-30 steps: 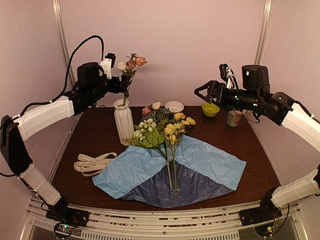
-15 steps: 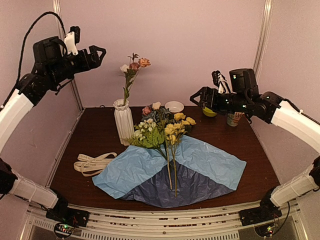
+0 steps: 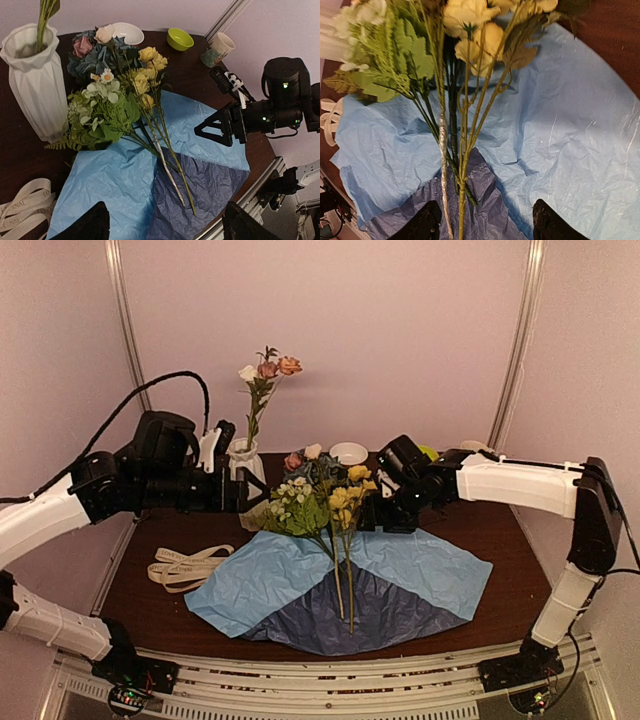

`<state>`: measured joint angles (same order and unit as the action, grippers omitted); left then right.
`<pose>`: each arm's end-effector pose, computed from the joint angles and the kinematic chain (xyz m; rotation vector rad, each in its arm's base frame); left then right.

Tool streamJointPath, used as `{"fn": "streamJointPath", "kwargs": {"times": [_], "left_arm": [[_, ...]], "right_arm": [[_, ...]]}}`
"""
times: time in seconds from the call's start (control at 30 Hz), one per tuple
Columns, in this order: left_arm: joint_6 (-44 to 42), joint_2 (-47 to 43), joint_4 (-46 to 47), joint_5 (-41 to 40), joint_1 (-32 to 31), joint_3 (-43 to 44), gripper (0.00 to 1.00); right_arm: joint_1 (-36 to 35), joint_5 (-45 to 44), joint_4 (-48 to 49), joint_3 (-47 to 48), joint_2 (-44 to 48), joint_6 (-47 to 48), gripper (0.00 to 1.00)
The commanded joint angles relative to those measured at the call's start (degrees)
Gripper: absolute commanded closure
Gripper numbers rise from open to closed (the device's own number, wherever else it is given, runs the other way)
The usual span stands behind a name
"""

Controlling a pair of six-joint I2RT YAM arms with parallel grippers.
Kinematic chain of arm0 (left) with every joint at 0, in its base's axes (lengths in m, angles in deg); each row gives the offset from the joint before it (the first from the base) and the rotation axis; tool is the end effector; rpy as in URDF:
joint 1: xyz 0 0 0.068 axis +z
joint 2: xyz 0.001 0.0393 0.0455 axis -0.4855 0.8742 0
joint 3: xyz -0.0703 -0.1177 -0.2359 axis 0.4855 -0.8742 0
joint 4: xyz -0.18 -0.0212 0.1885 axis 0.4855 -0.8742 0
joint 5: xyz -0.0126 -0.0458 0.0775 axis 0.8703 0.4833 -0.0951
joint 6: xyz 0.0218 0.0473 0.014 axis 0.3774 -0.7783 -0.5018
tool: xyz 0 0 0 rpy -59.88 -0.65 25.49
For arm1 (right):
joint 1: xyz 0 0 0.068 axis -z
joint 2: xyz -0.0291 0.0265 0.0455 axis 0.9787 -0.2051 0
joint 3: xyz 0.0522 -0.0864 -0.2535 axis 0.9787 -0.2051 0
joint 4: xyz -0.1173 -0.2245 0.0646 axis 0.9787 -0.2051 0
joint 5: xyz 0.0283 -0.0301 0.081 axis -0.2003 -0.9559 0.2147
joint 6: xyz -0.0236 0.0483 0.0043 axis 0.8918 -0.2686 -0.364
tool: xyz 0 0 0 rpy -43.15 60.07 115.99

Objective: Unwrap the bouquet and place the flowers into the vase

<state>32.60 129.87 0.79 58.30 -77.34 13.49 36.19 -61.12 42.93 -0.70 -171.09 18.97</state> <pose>0.1685 -0.1876 0.3656 0.1529 2.2372 -0.8600 0.2741 0.2524 0.2609 -0.1867 2.5973 0.7007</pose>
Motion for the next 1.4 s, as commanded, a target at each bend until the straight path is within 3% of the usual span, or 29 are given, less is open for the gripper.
{"fn": "streamJointPath", "kwargs": {"times": [0.0,0.37,1.37], "left_arm": [[9.48,-2.31,0.96,-1.68,-2.42,-2.68,0.21],[15.79,-7.42,-2.15,-5.15,-5.17,-5.76,0.26],[16.14,-7.00,-3.66,-6.02,-6.46,-4.00,0.31]], "right_arm": [[-1.80,1.21,-3.63,2.86,-5.70,0.64,0.40],[-1.98,5.04,-0.25,6.21,-16.15,0.39,0.57],[1.87,11.03,7.46,9.26,-18.64,-4.73,0.60]]}}
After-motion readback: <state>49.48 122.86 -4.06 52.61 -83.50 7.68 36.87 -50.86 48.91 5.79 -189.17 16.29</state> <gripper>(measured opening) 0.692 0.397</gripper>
